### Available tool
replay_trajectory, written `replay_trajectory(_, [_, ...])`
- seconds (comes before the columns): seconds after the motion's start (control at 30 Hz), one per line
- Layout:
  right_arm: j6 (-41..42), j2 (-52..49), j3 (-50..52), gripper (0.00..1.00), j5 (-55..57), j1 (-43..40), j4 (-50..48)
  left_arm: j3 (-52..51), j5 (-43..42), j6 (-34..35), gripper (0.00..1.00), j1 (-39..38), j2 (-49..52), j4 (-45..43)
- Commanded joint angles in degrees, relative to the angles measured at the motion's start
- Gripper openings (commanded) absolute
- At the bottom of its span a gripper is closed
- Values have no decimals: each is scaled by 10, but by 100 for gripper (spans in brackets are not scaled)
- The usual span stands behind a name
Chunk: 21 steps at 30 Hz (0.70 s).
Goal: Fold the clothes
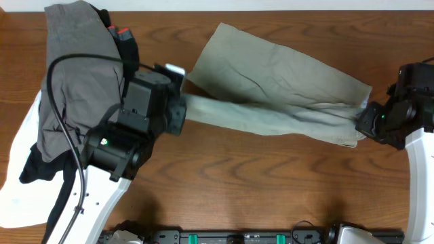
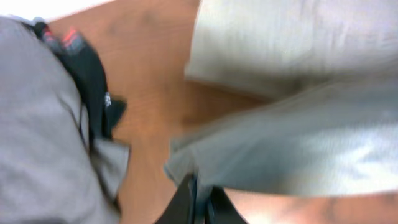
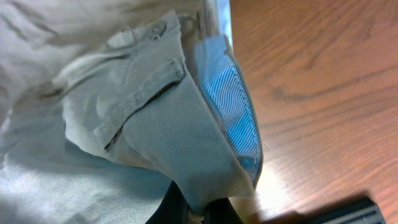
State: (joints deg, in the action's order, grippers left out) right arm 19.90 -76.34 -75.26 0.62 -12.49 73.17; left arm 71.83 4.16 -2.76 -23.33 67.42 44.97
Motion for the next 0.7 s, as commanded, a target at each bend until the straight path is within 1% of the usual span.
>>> replay_trajectory(0.0, [17,2,-5,1,-17,-8,-10,6,15,5,6,4,23,-39])
replay_trajectory(0.13, [7,10,-27,1,-40,-8,7,8,15,5,6,4,24,-76])
replay_trajectory(0.3, [-12,29,-74,1,-48,-8,65,13,15,5,6,4,-3,-72])
replay_trajectory(0.47, [-24,41,-82,1,-46,-8,102,13,15,5,6,4,-19,-67])
replay_trajectory(0.57, [-24,36,-73,1,-36,-8,99,12,14,5,6,4,-3,-76])
replay_trajectory(0.67, [-14,27,-53,1,-37,-8,82,12,14,5,6,4,35,-85])
